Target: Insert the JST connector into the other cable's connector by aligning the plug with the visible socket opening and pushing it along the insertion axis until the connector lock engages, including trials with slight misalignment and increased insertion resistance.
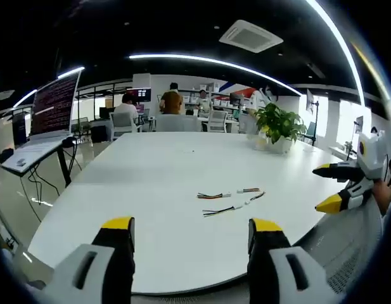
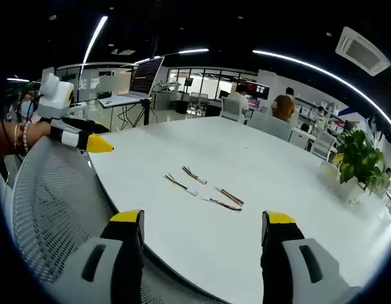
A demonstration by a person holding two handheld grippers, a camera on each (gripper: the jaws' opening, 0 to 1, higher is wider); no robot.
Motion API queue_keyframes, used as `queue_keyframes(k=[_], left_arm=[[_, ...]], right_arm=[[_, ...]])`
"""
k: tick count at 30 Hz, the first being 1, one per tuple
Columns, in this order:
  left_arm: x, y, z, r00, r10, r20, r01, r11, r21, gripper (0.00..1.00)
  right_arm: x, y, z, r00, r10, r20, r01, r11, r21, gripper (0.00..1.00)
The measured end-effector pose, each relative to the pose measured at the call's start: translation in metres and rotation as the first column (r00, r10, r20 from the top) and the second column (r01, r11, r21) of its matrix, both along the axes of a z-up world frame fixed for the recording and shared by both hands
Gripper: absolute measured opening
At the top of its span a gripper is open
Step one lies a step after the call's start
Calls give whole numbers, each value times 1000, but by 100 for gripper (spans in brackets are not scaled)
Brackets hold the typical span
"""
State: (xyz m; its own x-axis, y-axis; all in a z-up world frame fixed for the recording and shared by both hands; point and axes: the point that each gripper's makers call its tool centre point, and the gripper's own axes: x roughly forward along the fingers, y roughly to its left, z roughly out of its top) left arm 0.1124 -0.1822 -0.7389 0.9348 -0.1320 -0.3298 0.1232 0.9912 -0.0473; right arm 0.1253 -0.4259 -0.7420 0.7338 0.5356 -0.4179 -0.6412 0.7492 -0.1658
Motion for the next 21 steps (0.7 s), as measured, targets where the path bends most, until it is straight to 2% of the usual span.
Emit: queue_keyframes(k=[21], left_arm=[[0, 0, -3, 1000, -5, -18, 6, 1000, 12, 68]], right_arm=[[0, 0, -1, 1000, 3, -6, -3, 1000, -6, 73]])
